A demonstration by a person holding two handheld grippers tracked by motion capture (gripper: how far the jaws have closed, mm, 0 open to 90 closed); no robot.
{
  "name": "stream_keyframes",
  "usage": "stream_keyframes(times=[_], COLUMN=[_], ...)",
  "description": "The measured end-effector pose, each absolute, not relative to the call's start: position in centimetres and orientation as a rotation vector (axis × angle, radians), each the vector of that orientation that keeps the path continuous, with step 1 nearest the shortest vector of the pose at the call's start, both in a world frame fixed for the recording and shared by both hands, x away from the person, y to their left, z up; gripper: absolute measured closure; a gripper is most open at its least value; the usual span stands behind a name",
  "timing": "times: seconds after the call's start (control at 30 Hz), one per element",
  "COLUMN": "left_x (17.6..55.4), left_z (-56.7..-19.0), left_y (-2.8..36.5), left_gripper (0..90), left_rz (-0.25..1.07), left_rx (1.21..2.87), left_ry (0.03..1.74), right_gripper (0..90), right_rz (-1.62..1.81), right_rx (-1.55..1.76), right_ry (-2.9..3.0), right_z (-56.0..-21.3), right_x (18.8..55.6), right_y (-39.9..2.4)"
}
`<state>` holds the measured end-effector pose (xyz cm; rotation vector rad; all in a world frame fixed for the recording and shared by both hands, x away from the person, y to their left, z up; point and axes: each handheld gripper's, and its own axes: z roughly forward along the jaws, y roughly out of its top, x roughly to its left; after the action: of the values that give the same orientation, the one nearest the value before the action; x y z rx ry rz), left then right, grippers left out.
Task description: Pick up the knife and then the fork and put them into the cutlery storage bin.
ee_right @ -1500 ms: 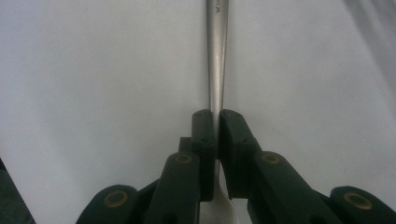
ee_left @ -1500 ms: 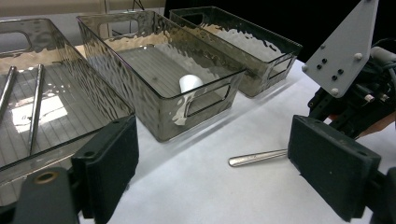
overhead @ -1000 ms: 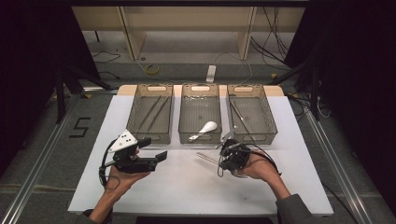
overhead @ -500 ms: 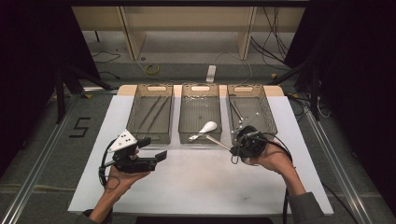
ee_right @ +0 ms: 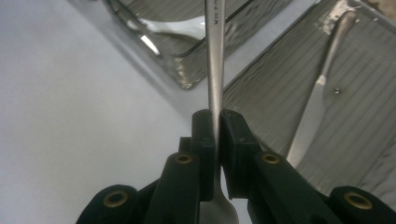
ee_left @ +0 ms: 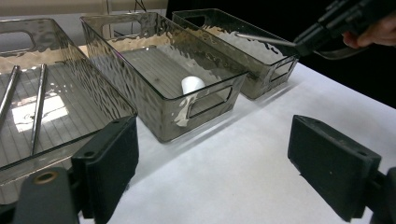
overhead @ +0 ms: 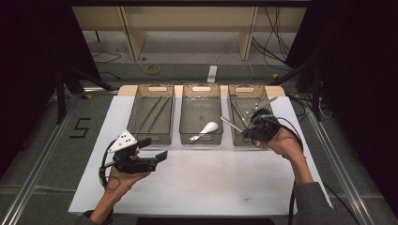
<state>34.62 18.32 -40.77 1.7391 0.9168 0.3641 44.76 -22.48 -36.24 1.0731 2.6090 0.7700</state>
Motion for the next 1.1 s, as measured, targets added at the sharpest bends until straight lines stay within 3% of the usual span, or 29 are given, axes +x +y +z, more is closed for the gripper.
stream_keyframes(times=[0.67,1.1], left_x=[34.6,34.6], left_z=[-40.8,-40.8], left_y=[18.3,18.4], left_gripper=[16.0,16.0], left_rz=[0.361,0.358], left_rx=[1.737,1.735], left_ry=[0.917,0.917], right_gripper=[85.3,85.2], right_rz=[0.747,0.721], right_rx=[1.281,1.432], right_ry=[2.486,2.422], right_z=[-35.5,-36.9], right_x=[51.0,53.8], right_y=[-24.0,-25.2])
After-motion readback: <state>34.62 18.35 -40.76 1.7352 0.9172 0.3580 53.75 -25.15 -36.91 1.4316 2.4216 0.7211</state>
